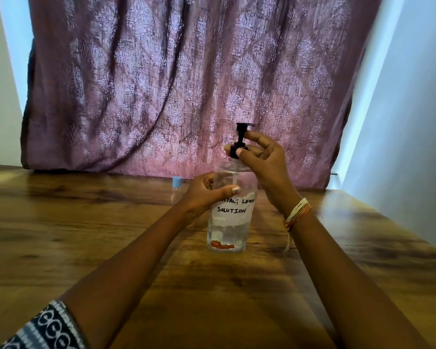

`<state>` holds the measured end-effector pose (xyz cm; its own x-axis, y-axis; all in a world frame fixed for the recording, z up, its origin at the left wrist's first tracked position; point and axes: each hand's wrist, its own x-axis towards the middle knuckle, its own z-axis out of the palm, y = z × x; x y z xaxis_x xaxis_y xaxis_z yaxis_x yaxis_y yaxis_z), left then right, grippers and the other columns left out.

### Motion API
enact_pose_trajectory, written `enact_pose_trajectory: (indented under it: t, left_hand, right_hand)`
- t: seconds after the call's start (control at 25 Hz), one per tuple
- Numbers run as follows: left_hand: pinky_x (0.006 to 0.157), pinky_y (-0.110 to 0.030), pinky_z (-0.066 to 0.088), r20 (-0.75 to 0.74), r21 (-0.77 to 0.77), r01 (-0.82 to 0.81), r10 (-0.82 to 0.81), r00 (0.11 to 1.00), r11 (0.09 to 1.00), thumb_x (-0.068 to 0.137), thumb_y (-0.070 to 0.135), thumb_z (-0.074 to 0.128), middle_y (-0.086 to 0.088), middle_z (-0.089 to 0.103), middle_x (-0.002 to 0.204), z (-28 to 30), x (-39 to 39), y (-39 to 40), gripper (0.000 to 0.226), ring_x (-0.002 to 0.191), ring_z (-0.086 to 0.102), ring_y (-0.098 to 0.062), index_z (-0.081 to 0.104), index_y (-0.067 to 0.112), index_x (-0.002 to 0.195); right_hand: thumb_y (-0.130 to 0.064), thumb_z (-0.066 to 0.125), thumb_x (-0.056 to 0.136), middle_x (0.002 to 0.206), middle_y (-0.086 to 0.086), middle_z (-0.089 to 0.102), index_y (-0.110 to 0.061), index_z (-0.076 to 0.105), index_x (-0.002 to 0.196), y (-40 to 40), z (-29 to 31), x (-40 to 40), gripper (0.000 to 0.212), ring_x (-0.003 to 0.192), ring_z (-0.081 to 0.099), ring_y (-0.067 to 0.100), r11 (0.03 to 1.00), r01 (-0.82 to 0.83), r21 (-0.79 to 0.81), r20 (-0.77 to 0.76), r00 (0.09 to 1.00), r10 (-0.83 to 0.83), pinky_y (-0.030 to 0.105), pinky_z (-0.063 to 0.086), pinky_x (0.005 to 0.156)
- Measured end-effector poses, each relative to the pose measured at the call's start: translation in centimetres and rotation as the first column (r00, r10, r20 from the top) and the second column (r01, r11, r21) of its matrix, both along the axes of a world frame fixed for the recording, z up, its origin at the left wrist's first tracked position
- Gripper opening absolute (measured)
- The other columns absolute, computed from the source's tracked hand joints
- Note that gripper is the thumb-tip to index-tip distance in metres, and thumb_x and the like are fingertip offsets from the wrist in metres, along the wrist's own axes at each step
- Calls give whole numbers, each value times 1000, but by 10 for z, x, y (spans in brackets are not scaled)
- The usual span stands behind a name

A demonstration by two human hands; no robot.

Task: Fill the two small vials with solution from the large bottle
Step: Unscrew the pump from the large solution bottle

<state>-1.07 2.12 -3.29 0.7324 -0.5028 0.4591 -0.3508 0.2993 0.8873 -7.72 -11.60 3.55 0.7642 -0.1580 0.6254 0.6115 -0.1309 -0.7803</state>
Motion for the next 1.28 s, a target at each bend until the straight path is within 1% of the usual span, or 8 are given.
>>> enact_pose_trajectory:
  t: [0.08,0.2,0.4,0.6,0.8,0.88,1.08,1.28]
  left_hand:
    - [77,-32,59,6,8,2,-2,1000,1000,66,25,82,4,78,96,0,0,0,32,96,72,-19,71,32,95]
    - [78,-32,60,8,12,2,-2,1000,1000,69,24,78,9,77,97,1,0,1,27,96,72,-16,71,35,93]
    - [85,-41,59,8,0,7,-7,1000,1000,68,26,78,-2,76,102,1,-2,0,27,101,71,-27,73,33,94]
    - [79,-36,60,-2,-4,10,-10,1000,1000,70,22,76,1,77,97,1,-2,0,27,96,72,-22,71,30,95]
    - [78,-32,59,25,8,18,-18,1000,1000,65,32,80,6,77,98,2,-5,1,27,97,72,-17,73,39,91]
    - [77,-31,59,44,10,28,-28,999,1000,63,37,79,5,78,97,3,-5,1,29,95,73,-17,73,41,91]
    - [79,-37,60,43,-10,2,-2,999,1000,61,37,80,-3,77,99,2,-4,-1,34,98,72,-26,73,35,94]
    - [73,-28,58,63,9,13,-14,998,1000,63,39,79,7,77,97,3,-5,1,30,94,73,-17,73,45,91]
  right_hand:
    - [-3,58,92,104,12,73,-10,50,130,2,0,0,40,98,73,19,998,-8,-62,-6,1000,8,41,59,87]
    - [-15,75,81,100,-4,68,-22,49,126,5,1,1,53,96,69,9,984,106,-142,35,994,-102,27,58,86]
    - [-6,80,75,84,9,71,-14,54,119,0,3,-2,52,80,73,16,992,122,10,16,992,-122,23,59,71]
    - [-2,59,91,102,7,74,-16,48,128,-1,4,-3,41,98,73,16,998,-2,-68,6,1000,3,27,59,83]
    - [-17,75,81,95,-3,67,-22,46,126,7,1,-1,54,102,67,15,962,190,-194,53,982,-183,36,55,93]
    - [-8,70,84,91,-1,70,-13,48,128,6,2,-3,50,97,70,16,983,135,-123,46,990,-131,37,57,91]
    - [3,46,96,117,13,67,-9,48,132,0,7,-9,38,110,66,22,993,-95,-74,-10,995,95,37,55,95]
    - [-10,75,80,90,-7,67,-24,54,114,7,5,-7,43,92,68,8,980,153,-125,61,987,-147,28,58,85]
